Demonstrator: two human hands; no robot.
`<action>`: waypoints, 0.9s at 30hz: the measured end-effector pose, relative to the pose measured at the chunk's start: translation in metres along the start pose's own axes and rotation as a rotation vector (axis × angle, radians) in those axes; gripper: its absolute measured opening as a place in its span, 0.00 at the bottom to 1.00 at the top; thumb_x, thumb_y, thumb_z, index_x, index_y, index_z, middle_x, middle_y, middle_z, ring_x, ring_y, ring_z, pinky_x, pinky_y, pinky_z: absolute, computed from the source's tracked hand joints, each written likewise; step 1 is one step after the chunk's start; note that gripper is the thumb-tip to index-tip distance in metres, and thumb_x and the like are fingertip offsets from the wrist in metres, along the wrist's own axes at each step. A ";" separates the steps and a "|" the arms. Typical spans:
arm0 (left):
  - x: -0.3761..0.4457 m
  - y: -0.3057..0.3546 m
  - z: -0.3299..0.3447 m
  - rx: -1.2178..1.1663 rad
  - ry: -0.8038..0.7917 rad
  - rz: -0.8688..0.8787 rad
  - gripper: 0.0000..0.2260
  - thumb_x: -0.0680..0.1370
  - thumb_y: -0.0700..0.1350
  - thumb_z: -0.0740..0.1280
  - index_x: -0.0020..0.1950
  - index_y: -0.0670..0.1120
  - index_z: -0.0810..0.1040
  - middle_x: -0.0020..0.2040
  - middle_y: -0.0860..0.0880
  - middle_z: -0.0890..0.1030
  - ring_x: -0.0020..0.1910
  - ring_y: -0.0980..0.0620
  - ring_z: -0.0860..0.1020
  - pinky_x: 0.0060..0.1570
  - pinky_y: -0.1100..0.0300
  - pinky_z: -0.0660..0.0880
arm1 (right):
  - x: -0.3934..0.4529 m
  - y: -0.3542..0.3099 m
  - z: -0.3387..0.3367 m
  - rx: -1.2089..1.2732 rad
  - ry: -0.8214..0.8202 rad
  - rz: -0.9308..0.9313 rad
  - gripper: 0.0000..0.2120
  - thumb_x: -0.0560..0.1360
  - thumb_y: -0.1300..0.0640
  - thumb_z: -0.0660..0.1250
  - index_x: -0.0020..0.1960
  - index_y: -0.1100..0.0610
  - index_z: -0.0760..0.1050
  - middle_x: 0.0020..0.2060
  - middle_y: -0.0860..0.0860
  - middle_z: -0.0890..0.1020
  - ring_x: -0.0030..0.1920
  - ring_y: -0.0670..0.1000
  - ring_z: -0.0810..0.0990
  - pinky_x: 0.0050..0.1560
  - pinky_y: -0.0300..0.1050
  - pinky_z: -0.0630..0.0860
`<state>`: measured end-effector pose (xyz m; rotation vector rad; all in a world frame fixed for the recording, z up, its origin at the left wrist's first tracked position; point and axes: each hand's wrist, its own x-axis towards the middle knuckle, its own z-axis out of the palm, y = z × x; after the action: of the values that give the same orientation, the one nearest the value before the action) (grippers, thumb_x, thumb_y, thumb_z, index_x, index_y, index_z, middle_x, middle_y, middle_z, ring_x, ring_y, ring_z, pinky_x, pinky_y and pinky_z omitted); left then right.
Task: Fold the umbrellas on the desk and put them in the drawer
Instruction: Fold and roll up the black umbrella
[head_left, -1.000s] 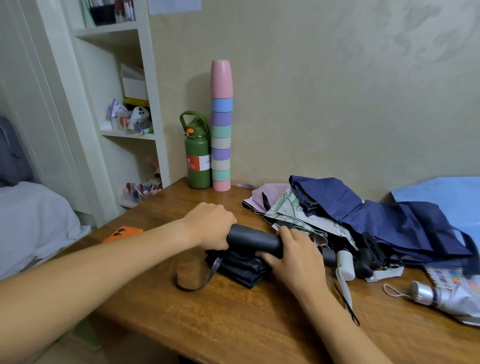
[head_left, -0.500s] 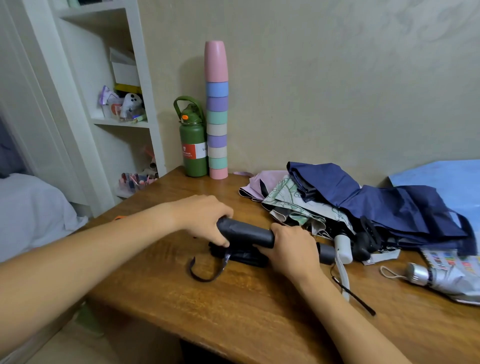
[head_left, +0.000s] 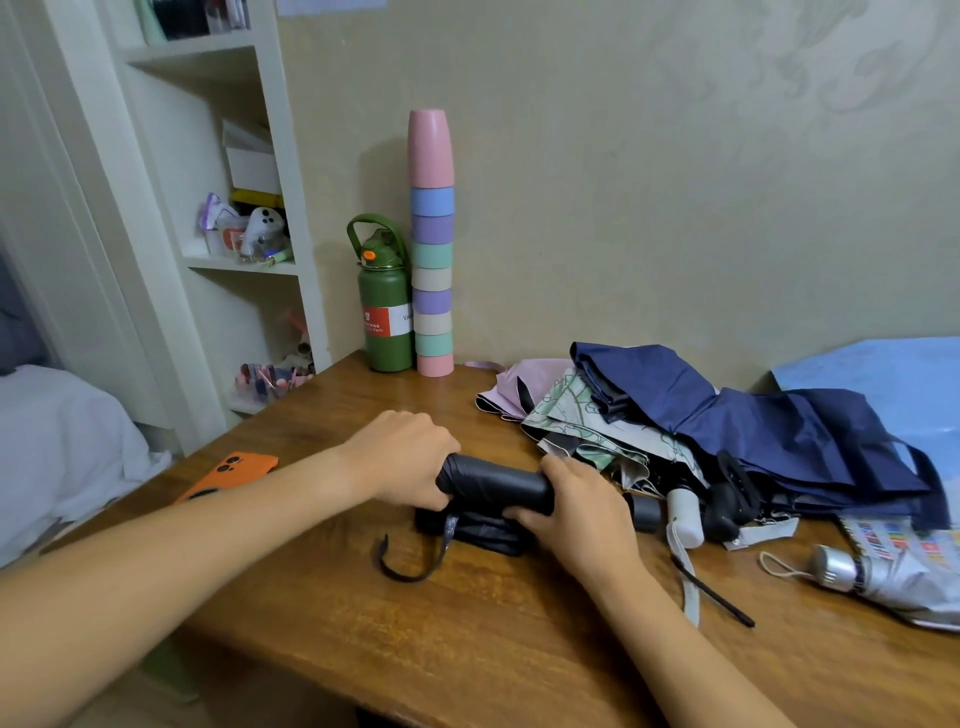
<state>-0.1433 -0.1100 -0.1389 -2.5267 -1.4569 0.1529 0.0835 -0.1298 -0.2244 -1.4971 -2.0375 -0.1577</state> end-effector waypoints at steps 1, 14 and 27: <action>0.001 -0.001 -0.003 -0.035 -0.015 -0.005 0.10 0.72 0.59 0.71 0.42 0.54 0.76 0.39 0.54 0.80 0.39 0.51 0.78 0.37 0.56 0.74 | 0.001 0.002 0.004 -0.044 0.058 -0.046 0.24 0.66 0.37 0.78 0.49 0.50 0.72 0.43 0.46 0.76 0.44 0.53 0.77 0.41 0.48 0.70; 0.000 -0.023 -0.016 -0.575 -0.459 -0.006 0.14 0.68 0.58 0.79 0.34 0.51 0.80 0.32 0.51 0.81 0.32 0.49 0.78 0.37 0.55 0.71 | -0.001 -0.007 0.007 -0.215 0.141 -0.165 0.30 0.58 0.43 0.82 0.40 0.49 0.61 0.28 0.45 0.73 0.29 0.51 0.73 0.35 0.45 0.62; -0.019 0.011 0.014 0.119 0.298 0.050 0.18 0.75 0.59 0.74 0.57 0.52 0.73 0.50 0.55 0.79 0.49 0.53 0.77 0.50 0.57 0.70 | -0.005 -0.006 -0.010 -0.052 -0.079 0.033 0.12 0.72 0.41 0.67 0.43 0.47 0.69 0.36 0.46 0.79 0.42 0.52 0.81 0.39 0.46 0.72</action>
<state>-0.1460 -0.1298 -0.1557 -2.3691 -1.2328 -0.1217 0.0830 -0.1403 -0.2177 -1.5912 -2.0844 -0.1415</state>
